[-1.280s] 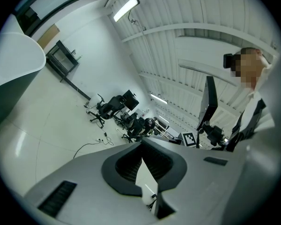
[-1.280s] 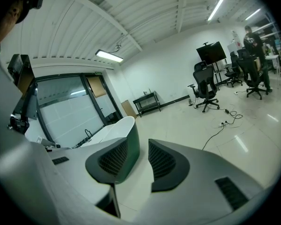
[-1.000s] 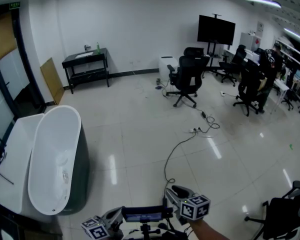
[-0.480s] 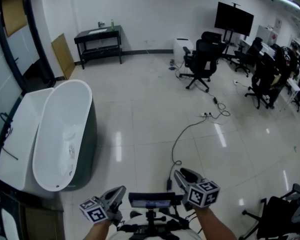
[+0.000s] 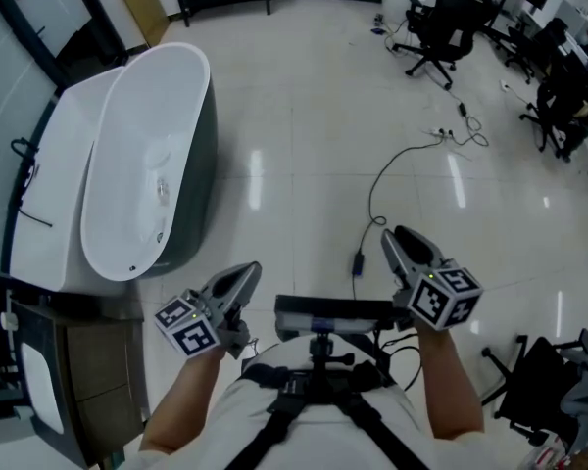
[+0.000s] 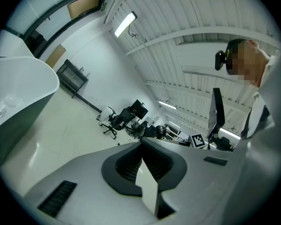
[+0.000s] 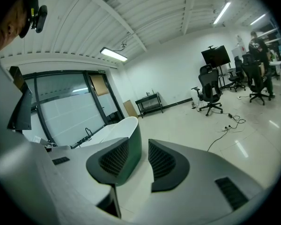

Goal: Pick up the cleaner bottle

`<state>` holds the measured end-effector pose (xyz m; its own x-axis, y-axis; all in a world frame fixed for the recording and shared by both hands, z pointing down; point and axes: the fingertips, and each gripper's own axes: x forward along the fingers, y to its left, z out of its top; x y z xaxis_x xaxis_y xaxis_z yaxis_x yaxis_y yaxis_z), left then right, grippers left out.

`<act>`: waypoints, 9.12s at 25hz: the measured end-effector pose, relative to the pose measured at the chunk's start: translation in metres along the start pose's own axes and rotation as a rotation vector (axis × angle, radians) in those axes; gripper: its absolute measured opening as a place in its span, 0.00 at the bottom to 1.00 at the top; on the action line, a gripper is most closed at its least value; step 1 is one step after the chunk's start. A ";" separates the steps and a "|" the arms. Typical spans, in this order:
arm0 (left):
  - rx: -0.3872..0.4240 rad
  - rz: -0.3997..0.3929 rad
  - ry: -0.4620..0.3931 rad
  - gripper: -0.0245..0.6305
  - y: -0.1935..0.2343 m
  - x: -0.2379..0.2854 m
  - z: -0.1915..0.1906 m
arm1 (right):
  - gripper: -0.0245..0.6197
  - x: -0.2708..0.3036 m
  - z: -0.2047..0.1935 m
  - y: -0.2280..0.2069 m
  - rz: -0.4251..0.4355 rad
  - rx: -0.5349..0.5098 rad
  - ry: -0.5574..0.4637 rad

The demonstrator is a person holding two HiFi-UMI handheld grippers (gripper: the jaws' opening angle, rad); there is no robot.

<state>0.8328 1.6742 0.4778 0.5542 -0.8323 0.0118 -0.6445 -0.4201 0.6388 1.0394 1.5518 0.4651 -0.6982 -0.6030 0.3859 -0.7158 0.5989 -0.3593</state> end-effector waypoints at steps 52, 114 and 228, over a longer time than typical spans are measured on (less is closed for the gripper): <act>0.059 0.100 -0.093 0.03 0.102 0.081 0.099 | 0.26 0.174 0.065 -0.026 0.105 -0.062 -0.008; 0.133 0.044 -0.039 0.03 0.458 0.389 0.426 | 0.26 0.629 0.337 -0.156 0.078 -0.067 -0.021; 0.070 0.118 -0.071 0.03 1.171 0.720 1.025 | 0.26 1.508 0.781 -0.201 0.108 -0.087 0.097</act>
<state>-0.0628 0.2128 0.4461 0.4355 -0.8998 0.0276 -0.7393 -0.3400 0.5813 0.1188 0.1102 0.4555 -0.7635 -0.4811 0.4308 -0.6294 0.7035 -0.3299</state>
